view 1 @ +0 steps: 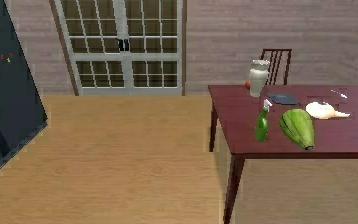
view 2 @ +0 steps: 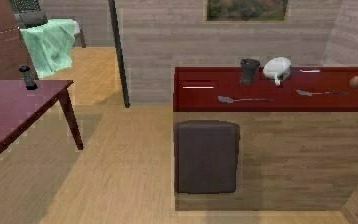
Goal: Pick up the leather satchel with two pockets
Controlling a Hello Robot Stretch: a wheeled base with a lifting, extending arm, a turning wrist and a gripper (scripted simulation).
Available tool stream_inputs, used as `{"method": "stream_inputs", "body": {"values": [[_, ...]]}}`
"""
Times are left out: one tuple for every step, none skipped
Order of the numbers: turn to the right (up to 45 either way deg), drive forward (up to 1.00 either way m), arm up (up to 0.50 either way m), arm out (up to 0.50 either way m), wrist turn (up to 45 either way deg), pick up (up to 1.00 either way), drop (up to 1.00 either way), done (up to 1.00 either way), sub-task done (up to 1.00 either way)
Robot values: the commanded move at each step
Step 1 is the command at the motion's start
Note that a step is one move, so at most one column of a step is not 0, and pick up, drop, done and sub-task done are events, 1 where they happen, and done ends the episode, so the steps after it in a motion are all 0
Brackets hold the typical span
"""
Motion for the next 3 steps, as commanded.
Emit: {"method": "stream_inputs", "body": {"values": [[0.0,0.00,0.50,0.00,0.0,0.00,0.00,0.00,0.00],[0.0,0.00,0.32,0.00,0.0,0.00,0.00,0.00,0.00],[0.0,0.00,0.00,0.36,0.0,0.00,0.00,0.00,0.00]]}}
